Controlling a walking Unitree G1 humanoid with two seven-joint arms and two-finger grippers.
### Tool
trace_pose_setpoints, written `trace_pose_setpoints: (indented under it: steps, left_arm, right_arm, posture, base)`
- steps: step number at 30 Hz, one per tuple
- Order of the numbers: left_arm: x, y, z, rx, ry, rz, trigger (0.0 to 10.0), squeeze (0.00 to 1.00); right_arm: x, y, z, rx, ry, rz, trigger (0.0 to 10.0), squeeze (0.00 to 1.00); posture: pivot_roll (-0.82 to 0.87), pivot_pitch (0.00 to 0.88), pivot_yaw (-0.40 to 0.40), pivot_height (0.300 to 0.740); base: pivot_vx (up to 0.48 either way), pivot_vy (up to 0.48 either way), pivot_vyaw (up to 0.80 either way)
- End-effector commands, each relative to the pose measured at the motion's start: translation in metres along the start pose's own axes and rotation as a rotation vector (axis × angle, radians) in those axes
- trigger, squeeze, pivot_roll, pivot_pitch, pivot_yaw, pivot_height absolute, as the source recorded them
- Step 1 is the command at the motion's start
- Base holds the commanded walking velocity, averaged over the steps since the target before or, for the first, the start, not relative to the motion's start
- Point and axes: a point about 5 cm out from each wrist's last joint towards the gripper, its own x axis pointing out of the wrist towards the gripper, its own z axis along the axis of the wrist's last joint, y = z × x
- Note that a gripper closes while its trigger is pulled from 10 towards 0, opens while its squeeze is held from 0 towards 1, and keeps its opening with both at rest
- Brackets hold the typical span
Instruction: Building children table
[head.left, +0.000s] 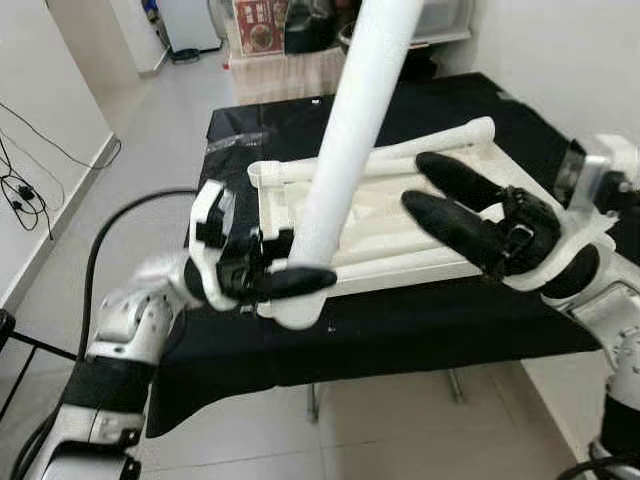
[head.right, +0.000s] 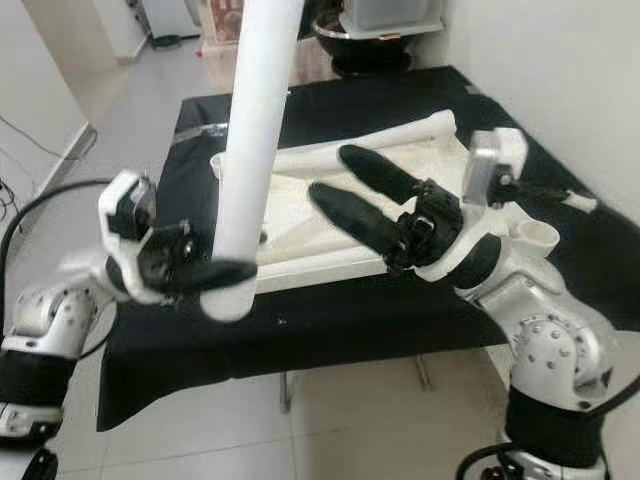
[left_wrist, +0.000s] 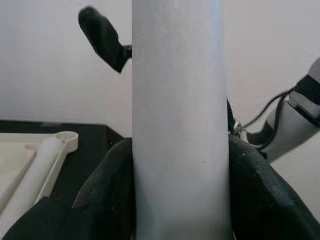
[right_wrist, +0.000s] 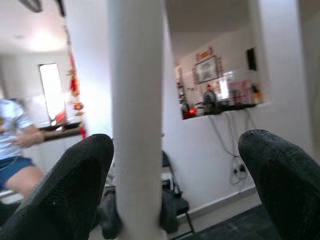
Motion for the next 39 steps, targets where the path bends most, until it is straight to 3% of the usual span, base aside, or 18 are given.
trace_pose_setpoints:
  steps: [1,8,18,23,29,32,34,38,39]
  left_arm:
    - [0.001,-0.010,0.004,0.004,0.010,-0.045,10.0,0.00]
    - [0.007,-0.018,0.004,-0.014,0.020,-0.051,10.0,0.00]
    - [0.009,-0.022,0.003,-0.005,0.041,-0.050,10.0,0.00]
    - [0.009,-0.023,0.002,-0.003,0.055,-0.044,10.0,0.00]
    - [0.013,-0.023,0.000,-0.003,0.050,-0.042,10.0,0.00]
    - [0.015,-0.022,0.000,-0.003,0.048,-0.044,10.0,0.00]
    - [0.016,-0.021,0.001,0.001,0.041,-0.040,10.0,0.00]
    - [0.016,-0.020,0.002,0.005,0.036,-0.037,10.0,0.00]
    - [0.017,-0.019,0.003,0.007,0.032,-0.035,10.0,0.00]
  right_arm:
    - [0.010,0.006,0.003,-0.016,0.057,0.071,10.0,0.00]
    - [0.026,0.013,0.004,-0.050,0.171,0.158,10.0,0.00]
    - [0.051,0.029,-0.018,0.035,0.191,0.173,10.0,0.00]
    - [0.064,0.028,-0.024,0.050,0.200,0.140,10.0,0.00]
    - [0.077,0.030,-0.031,0.073,0.173,0.101,10.0,0.00]
    - [0.082,0.028,-0.032,0.081,0.134,0.077,10.0,0.00]
    - [0.087,0.027,-0.025,0.081,0.038,0.069,10.0,0.00]
    - [0.088,0.029,-0.025,0.070,0.027,0.079,10.0,0.00]
    - [0.087,0.031,-0.026,0.063,0.022,0.090,7.0,0.00]
  posture:
    - [-0.11,0.033,0.023,0.740]
    - [-0.12,0.032,0.019,0.740]
    - [-0.13,0.036,0.023,0.740]
    - [-0.13,0.036,0.021,0.740]
    - [-0.13,0.034,0.022,0.740]
    - [-0.13,0.034,0.023,0.740]
    - [-0.13,0.034,0.023,0.740]
    - [-0.13,0.032,0.026,0.740]
    - [-0.13,0.032,0.026,0.740]
  base:
    - [0.000,0.000,0.00]
    - [0.000,0.000,0.00]
    - [0.000,0.000,0.00]
    - [0.000,0.000,0.00]
    - [0.000,0.000,0.00]
    - [0.000,0.000,0.00]
    - [0.000,0.000,0.00]
    - [0.000,0.000,0.00]
    - [0.000,0.000,0.00]
